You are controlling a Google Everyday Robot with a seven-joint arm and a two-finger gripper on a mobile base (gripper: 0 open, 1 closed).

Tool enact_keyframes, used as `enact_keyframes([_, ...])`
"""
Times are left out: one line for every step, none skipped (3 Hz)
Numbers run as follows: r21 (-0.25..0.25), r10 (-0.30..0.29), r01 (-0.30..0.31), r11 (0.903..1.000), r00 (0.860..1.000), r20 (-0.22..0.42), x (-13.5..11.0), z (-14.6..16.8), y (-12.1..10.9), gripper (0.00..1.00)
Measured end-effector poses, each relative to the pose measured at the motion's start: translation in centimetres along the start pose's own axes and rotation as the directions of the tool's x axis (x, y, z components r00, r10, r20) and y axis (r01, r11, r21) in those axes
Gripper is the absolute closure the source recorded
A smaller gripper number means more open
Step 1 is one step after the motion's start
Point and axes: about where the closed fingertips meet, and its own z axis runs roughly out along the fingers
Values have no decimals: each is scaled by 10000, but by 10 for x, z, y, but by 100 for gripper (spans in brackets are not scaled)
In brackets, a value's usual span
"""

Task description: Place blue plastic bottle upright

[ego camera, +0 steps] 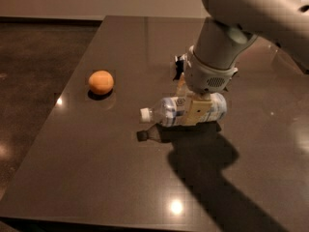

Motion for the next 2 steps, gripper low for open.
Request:
enact_keyframes([248,624,-664,9975,9886,1370,5,-25,-8,100])
enact_keyframes([547,1369,-1694,9840,9166,3755,-2,-66,-11,100])
